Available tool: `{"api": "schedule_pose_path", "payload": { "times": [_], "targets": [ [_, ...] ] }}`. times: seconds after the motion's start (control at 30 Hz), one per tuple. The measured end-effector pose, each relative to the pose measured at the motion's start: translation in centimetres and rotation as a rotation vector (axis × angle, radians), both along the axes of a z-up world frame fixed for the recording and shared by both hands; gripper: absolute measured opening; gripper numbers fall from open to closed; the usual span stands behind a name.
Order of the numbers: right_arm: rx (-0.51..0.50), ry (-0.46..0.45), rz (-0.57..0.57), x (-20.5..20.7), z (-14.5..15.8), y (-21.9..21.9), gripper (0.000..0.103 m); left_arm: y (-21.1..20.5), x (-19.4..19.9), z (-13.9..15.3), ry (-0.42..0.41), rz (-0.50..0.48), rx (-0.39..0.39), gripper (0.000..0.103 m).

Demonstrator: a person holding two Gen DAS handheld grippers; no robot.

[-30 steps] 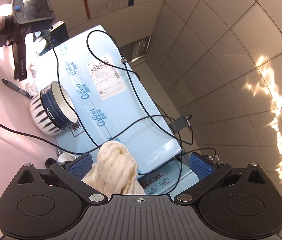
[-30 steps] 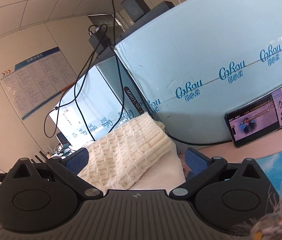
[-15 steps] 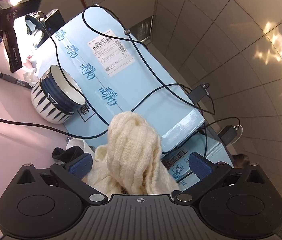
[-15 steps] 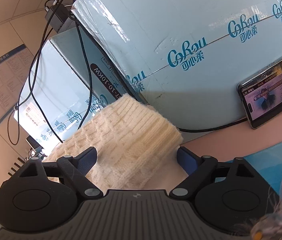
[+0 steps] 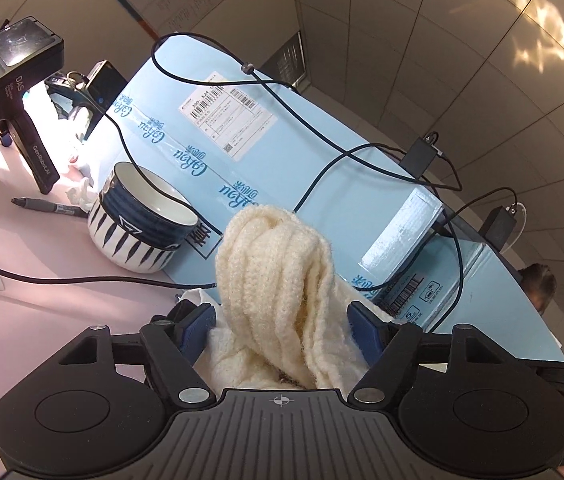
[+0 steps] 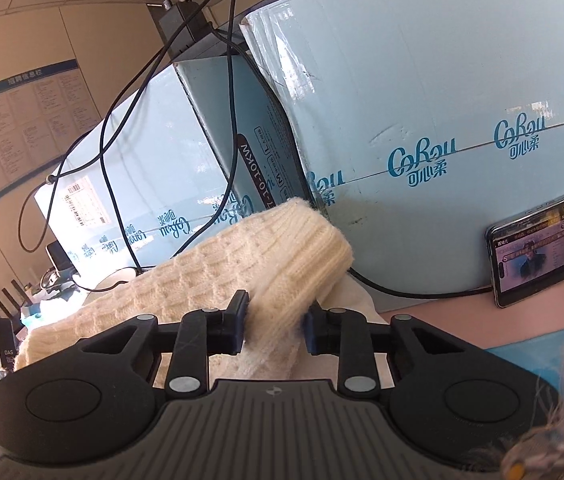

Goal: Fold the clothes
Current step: 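Lift the cream sweater with both grippers and carry it onto the anime mat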

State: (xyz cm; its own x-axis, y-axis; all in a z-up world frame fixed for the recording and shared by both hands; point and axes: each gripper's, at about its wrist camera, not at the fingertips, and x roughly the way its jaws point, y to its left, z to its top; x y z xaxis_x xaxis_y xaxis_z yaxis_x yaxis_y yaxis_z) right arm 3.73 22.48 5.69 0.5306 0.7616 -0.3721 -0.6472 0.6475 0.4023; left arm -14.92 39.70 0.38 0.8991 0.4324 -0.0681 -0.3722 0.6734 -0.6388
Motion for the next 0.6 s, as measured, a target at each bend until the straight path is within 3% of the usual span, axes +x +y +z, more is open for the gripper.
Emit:
{"api": "schedule_pose_path", "payload": {
  "times": [0.13,0.27,0.43,0.6],
  "targets": [
    [0.005,-0.019,0.003,-0.5,0.4,0.0,0.025,-0.3,0.0,0.2,0.009,0.017,0.038,0.052],
    [0.032,-0.035,0.014,-0.9,1.1,-0.6,0.025,-0.6,-0.5,0.4,-0.042,0.016,0.063,0.039],
    [0.071,-0.051,0.031,-1.5,2.2,-1.7,0.025,-1.1,-1.4,0.9,-0.140,-0.008,0.100,0.034],
    [0.150,-0.072,0.050,-2.0,3.2,-3.7,0.025,-1.7,-2.2,1.3,-0.321,-0.141,0.153,0.033]
  ]
}}
